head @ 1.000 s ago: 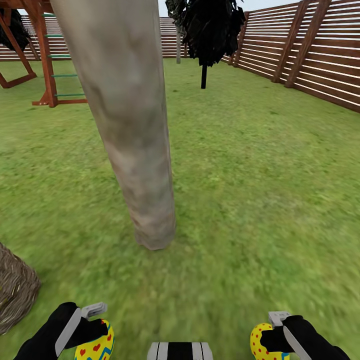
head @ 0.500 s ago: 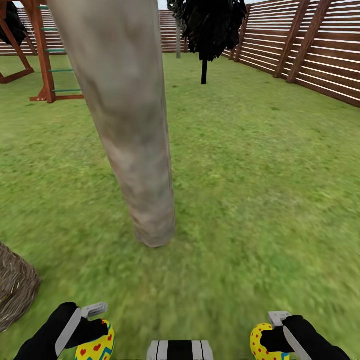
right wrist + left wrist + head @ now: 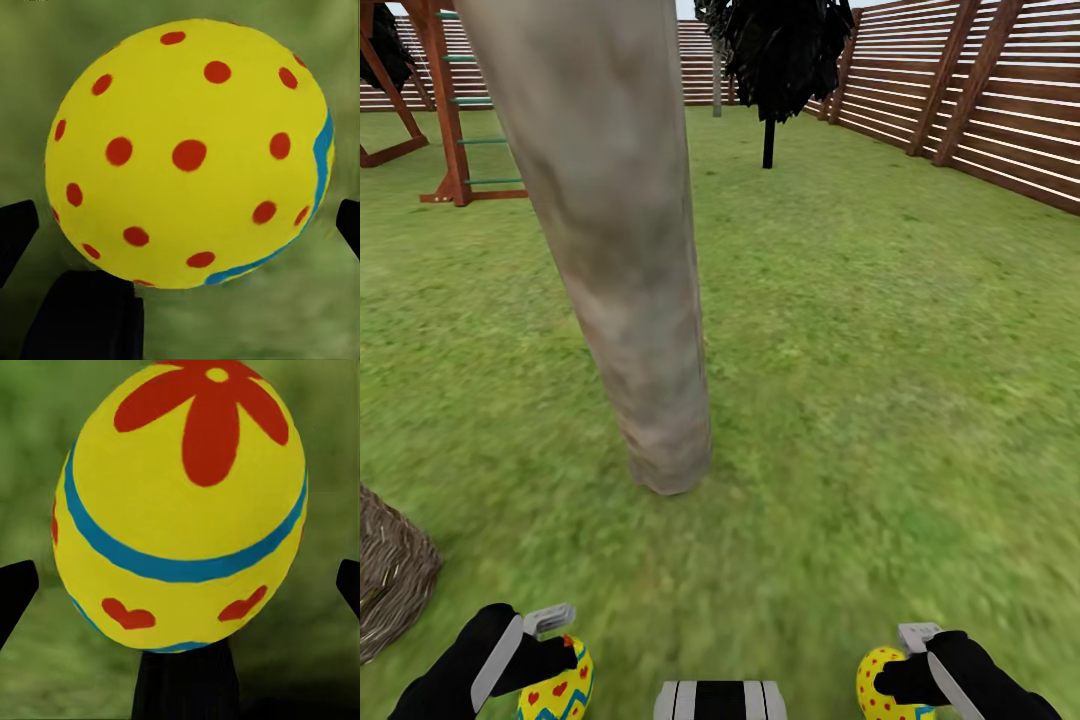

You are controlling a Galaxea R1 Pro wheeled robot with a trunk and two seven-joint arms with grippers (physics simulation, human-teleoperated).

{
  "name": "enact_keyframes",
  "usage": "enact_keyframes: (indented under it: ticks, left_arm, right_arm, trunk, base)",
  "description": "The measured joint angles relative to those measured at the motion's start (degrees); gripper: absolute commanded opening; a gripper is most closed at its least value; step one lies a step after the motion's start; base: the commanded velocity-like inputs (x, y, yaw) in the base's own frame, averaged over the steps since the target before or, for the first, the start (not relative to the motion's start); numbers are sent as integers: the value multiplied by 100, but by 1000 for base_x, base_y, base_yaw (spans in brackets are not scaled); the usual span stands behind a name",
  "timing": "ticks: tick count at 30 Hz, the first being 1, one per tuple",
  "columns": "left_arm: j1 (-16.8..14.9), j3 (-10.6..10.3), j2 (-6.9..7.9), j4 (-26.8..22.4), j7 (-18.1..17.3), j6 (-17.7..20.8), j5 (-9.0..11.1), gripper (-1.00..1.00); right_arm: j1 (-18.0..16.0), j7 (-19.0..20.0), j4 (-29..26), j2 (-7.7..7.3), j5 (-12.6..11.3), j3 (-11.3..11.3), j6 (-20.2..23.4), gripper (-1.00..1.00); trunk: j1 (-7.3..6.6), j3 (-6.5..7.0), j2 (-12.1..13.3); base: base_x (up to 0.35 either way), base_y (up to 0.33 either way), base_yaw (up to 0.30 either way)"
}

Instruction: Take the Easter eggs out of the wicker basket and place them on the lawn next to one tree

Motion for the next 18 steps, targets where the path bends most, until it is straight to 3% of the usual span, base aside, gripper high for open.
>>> enact_keyframes:
  ticks: [10,18]
  left_arm:
    - [0,0,-8,27,-7,-2,7,100]
    - [0,0,-8,37,-7,-3,1,100]
  right_arm:
    - [0,-8,3,25,0,1,-9,100]
    - [0,-8,116,34,5,4,-17,100]
  trunk:
    - [0,0,0]
    - [-21,177,10]
  base:
    - [0,0,0]
    - [-3,0,0]
